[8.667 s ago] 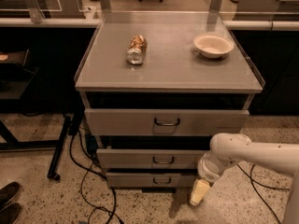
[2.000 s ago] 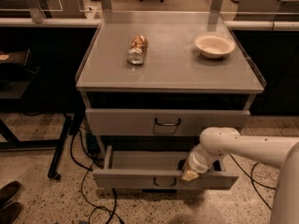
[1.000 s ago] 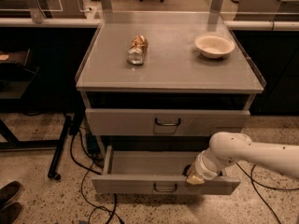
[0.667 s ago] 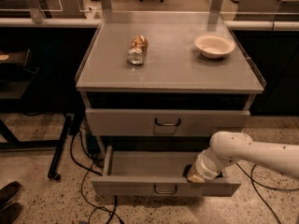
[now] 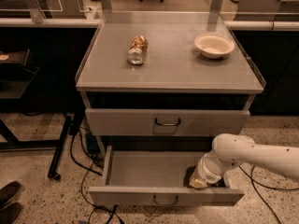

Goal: Open middle drawer

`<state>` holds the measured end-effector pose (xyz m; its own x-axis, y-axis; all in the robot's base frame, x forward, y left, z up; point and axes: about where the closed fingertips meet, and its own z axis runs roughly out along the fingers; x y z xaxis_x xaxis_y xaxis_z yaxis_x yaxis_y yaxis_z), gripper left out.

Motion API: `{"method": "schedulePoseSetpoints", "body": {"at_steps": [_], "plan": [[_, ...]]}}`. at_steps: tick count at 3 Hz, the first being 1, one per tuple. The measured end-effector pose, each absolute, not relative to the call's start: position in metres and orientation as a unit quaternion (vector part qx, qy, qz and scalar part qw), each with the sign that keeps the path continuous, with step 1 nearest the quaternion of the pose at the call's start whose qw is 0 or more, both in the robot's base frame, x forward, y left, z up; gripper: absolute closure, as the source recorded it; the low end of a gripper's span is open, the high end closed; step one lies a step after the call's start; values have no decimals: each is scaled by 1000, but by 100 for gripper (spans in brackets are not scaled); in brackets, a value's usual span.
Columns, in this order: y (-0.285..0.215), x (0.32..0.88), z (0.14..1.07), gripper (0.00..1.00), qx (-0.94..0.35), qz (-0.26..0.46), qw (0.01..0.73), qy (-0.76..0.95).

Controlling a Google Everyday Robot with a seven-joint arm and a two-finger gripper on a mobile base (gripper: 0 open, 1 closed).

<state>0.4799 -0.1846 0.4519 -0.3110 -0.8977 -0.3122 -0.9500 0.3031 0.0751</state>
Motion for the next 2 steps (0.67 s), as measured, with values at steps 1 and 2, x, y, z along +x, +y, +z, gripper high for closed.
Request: {"method": "schedulePoseSetpoints", "body": {"at_steps": [1, 2], "plan": [[-202, 439, 454, 100, -557, 138, 91, 814], [-207, 429, 452, 100, -552, 141, 87, 817]]}}
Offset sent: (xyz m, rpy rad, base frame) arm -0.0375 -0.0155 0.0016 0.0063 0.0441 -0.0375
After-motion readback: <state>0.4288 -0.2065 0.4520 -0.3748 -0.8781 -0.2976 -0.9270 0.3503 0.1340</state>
